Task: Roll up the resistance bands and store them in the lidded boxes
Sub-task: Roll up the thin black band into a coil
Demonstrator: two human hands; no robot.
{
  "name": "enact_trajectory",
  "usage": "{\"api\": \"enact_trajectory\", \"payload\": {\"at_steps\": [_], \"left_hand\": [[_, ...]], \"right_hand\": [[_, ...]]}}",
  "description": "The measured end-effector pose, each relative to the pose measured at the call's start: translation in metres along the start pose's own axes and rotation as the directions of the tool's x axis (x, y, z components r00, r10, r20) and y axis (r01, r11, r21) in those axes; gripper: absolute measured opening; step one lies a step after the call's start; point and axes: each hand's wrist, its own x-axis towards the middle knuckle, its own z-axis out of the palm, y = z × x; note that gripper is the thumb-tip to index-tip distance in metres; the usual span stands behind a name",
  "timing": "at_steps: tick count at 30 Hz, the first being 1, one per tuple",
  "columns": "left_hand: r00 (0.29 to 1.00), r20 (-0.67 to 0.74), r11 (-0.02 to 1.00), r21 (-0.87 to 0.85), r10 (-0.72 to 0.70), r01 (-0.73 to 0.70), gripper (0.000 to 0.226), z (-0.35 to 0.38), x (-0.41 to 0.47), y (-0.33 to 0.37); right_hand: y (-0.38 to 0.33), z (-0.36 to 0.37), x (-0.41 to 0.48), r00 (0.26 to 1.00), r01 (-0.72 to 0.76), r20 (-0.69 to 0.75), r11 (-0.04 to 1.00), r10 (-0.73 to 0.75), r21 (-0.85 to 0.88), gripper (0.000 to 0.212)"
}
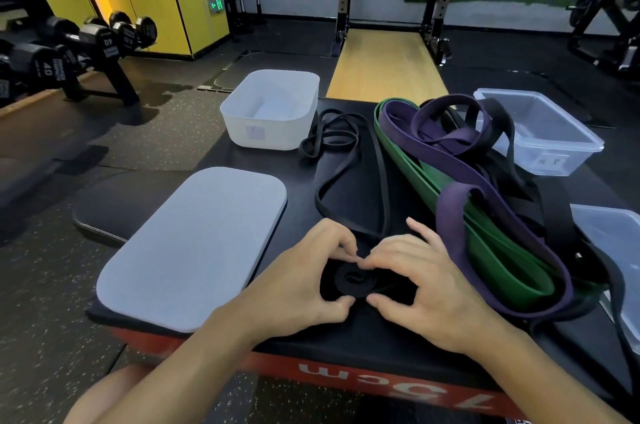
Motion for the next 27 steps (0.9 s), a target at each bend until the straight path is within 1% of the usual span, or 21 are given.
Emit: {"api": "enact_trajectory", "payload": {"at_steps": [2, 4, 5, 7, 9, 11, 18, 23, 27], "left_hand": [[1.000, -0.018, 0.998, 0.057, 0.018, -0.017, 0.045, 0.001, 0.001, -0.003], [0.994, -0.053, 0.978, 0.193, 0.093, -0.081, 0.033, 0.002, 0.001, -0.007], [0.989, -0.061, 0.962, 0.250, 0.133, -0.114, 0.026, 0.003, 0.001, -0.009], [0.984, -0.070, 0.946, 0.296, 0.163, -0.135, 0.017, 0.003, 0.000, -0.013], [0.984, -0.079, 0.946, 0.299, 0.158, -0.128, 0.016, 0.003, -0.001, -0.017], [0.985, -0.085, 0.948, 0.295, 0.153, -0.122, 0.017, 0.003, -0.001, -0.019], [0.989, -0.056, 0.948, 0.298, 0.136, -0.113, 0.014, 0.002, 0.000, -0.018], [0.991, -0.043, 0.952, 0.288, 0.126, -0.109, 0.017, 0.001, 0.000, -0.017], [0.990, -0.061, 0.949, 0.298, 0.126, -0.102, 0.016, 0.001, -0.002, -0.015]], "right_hand": [[0.001, 0.000, 0.001, 1.000, -0.018, 0.002, 1.000, 0.018, 0.019, 0.039], [0.002, 0.000, 0.000, 1.000, -0.030, -0.001, 0.999, 0.030, 0.024, 0.039], [0.003, 0.001, 0.000, 1.000, -0.030, -0.006, 0.999, 0.031, 0.018, 0.038], [0.003, 0.002, 0.000, 0.999, -0.022, -0.024, 1.000, 0.022, -0.004, 0.030], [0.003, 0.002, -0.002, 0.999, 0.002, -0.039, 0.999, -0.004, -0.047, 0.023], [0.003, 0.002, -0.005, 0.998, 0.037, -0.052, 0.995, -0.041, -0.091, 0.020], [0.001, 0.004, -0.009, 0.987, 0.108, -0.099, 0.983, -0.124, -0.149, 0.012], [0.001, 0.004, -0.008, 0.994, 0.088, -0.054, 0.991, -0.094, -0.101, 0.011], [0.000, 0.002, -0.007, 0.996, 0.072, -0.041, 0.991, -0.077, -0.116, 0.014]]}}
